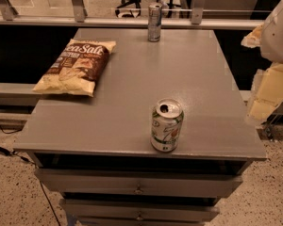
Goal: Move redbull can near 7up can
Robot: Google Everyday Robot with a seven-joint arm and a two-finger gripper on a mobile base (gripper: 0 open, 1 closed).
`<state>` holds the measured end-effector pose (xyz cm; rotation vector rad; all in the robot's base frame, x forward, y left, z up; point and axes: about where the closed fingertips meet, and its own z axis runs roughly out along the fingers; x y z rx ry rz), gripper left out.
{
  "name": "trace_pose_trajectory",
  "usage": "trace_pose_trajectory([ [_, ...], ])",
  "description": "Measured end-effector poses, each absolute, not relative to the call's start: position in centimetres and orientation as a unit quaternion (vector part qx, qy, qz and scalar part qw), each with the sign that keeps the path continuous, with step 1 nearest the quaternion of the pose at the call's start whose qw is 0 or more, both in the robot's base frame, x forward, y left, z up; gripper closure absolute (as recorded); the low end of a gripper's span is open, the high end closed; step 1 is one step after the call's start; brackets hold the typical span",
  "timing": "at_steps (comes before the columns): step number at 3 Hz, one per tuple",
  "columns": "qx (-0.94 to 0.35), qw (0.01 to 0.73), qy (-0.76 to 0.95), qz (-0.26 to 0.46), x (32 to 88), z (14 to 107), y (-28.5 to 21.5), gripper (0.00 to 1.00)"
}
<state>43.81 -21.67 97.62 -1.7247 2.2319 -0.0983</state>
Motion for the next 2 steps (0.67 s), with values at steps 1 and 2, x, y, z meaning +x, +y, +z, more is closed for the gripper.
trace_pose_trajectory([
  [1,-0.603,0.159,0.781,-0.034,43.8,97.6,-21.7,0.00],
  [2,-0.595,0.174,0.784,-0.026,45.4,96.9,-21.8,0.00],
])
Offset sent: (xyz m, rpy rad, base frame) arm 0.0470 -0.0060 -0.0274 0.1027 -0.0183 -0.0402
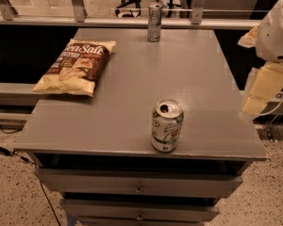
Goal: Move redbull can near 7up can
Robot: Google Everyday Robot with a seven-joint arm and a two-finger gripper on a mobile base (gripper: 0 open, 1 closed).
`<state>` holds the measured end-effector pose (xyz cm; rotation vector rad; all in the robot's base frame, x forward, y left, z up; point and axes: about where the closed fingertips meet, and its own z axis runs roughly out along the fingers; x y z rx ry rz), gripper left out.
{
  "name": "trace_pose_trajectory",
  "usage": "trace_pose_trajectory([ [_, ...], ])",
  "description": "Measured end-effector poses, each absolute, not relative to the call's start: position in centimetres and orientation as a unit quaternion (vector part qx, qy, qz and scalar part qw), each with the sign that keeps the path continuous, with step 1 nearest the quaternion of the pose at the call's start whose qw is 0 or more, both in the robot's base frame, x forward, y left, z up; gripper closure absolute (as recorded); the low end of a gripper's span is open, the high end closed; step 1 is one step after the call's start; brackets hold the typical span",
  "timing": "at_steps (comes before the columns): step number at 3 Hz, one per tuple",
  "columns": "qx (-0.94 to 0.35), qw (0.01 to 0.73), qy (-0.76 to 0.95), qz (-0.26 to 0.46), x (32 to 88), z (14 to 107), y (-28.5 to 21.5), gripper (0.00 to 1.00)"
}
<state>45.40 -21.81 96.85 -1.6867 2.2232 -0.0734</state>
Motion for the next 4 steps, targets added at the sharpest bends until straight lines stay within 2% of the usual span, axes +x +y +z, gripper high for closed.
trace_pose_trajectory([
  [2,-0.553,0.290,0.781,-0.004,57.0,94.6,-22.0,0.00],
  [4,-0.508,0.400,0.760,0.068,66.0,94.1,-16.9,0.00],
])
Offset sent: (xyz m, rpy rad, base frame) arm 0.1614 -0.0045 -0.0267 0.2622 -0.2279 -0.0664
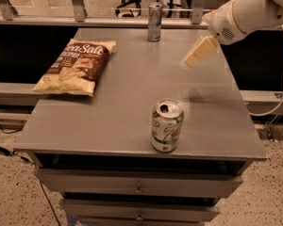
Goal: Move redbull can near 7up can
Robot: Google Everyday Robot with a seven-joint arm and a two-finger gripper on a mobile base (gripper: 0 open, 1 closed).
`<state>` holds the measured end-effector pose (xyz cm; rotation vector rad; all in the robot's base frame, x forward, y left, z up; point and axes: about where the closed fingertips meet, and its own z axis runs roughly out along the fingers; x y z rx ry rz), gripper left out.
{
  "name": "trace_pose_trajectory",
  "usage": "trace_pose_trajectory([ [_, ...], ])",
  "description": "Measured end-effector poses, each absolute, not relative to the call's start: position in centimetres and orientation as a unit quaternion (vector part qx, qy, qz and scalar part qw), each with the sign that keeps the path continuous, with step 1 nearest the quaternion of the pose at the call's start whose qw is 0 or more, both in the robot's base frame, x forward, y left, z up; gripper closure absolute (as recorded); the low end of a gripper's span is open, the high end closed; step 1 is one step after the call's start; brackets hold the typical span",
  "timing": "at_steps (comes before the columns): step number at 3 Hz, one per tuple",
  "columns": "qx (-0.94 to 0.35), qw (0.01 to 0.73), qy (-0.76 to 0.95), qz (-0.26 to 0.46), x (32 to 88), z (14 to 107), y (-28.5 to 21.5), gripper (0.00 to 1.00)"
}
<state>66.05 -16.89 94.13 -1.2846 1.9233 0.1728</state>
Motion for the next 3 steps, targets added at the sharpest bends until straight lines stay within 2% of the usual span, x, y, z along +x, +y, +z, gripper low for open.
trace_pose_trajectory([
  [2,-0.492,0.422,0.758,0.075,67.2,93.9,-16.5,0.00],
  [3,-0.439,0.473,0.758,0.088,71.2,93.6,-16.1,0.00],
])
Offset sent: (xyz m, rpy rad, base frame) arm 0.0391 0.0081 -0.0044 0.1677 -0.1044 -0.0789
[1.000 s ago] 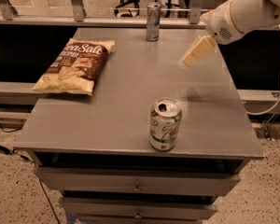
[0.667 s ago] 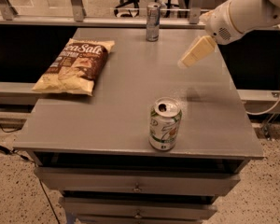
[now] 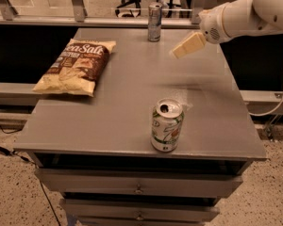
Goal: Move redbull can near 7up can
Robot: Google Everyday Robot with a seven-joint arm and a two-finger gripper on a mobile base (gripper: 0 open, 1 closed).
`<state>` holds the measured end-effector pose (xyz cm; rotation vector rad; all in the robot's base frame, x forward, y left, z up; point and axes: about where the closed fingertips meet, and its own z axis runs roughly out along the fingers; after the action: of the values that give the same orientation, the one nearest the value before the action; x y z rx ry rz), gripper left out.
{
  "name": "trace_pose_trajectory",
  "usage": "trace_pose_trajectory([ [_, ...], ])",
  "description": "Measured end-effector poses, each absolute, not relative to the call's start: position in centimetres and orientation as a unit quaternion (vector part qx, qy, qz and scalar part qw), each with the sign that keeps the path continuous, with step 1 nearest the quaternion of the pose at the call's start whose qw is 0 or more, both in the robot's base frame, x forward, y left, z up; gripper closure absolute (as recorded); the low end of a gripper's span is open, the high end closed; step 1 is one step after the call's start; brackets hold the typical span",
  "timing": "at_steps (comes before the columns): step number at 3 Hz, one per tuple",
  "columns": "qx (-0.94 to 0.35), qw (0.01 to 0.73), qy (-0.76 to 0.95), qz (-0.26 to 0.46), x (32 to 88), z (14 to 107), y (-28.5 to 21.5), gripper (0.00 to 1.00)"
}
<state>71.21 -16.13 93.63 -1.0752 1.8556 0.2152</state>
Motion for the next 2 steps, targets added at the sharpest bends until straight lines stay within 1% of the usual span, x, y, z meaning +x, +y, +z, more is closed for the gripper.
trace_pose_trajectory([
  [1,-0.371,0.529,0.756,0.109,77.1,93.7,-16.2,0.00],
  [2,-0.322,0.565,0.746,0.145,82.5,93.7,-15.3,0.00],
])
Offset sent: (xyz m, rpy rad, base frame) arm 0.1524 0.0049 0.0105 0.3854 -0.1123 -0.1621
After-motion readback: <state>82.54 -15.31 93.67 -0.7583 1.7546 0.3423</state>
